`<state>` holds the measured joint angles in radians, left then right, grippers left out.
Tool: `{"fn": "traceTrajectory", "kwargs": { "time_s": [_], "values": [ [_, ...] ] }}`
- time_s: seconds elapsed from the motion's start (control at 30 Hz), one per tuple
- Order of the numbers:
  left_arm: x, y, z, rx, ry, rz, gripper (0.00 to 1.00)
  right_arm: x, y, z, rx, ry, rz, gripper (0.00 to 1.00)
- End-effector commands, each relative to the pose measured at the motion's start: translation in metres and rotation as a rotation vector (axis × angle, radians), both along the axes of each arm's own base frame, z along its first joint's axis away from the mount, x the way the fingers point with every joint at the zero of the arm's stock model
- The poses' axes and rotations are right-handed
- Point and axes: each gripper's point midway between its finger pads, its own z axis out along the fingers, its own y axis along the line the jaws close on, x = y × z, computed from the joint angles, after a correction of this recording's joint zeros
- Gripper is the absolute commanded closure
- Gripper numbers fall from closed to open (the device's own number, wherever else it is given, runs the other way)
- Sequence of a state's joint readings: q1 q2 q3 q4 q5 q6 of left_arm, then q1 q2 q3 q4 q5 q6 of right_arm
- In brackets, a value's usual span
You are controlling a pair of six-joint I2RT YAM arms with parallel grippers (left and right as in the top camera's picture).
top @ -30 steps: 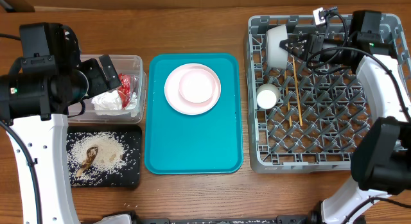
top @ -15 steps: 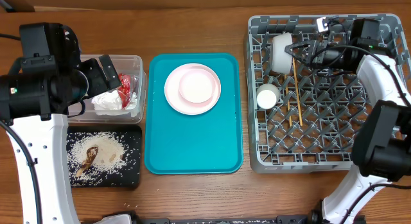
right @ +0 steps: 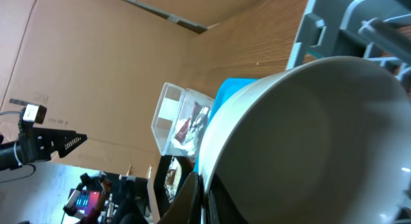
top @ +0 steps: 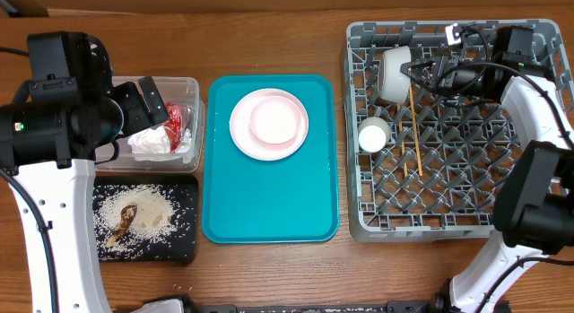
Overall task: Sort waste into correct bins and load items into the dishwasher
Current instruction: 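Lower grey bowl into dish rack and open right gripper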
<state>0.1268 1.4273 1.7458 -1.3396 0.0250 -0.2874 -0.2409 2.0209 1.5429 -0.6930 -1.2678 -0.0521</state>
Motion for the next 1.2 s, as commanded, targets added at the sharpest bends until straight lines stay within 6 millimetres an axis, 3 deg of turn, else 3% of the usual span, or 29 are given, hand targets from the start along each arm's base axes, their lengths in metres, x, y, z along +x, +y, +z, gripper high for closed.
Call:
{"fn": "traceTrajectory", "kwargs": {
  "time_s": [0.0, 0.13, 0.23, 0.5, 0.77, 1.07, 1.17],
  "values": [
    [0.002, 0.003, 0.002, 0.008, -0.006, 0.005, 0.00, 0.008, -0.024, -0.018, -0.099, 0.031, -0.083, 0.96],
    [0.002, 0.003, 0.002, 0.008, -0.006, 0.005, 0.00, 0.007, -0.034, -0.019, -0.096, 0.048, -0.105, 0.95],
    [0.002, 0.003, 0.002, 0.008, -0.006, 0.005, 0.00, 0.006, -0.040, -0.019, -0.093, 0.057, -0.118, 0.78],
    [0.002, 0.003, 0.002, 0.008, -0.006, 0.005, 0.00, 0.007, -0.059, -0.019, -0.092, 0.059, -0.158, 0.64],
    [0.002, 0.003, 0.002, 0.008, -0.006, 0.005, 0.00, 0.006, -0.081, -0.021, -0.089, 0.082, -0.213, 0.60],
    [0.002, 0.003, 0.002, 0.008, -0.006, 0.005, 0.00, -0.002, -0.121, -0.066, -0.310, 0.319, -0.400, 0.61],
    [0.002, 0.003, 0.002, 0.008, -0.006, 0.005, 0.00, -0.006, -0.125, -0.076, -0.390, 0.359, -0.423, 0.61]
  ]
}}
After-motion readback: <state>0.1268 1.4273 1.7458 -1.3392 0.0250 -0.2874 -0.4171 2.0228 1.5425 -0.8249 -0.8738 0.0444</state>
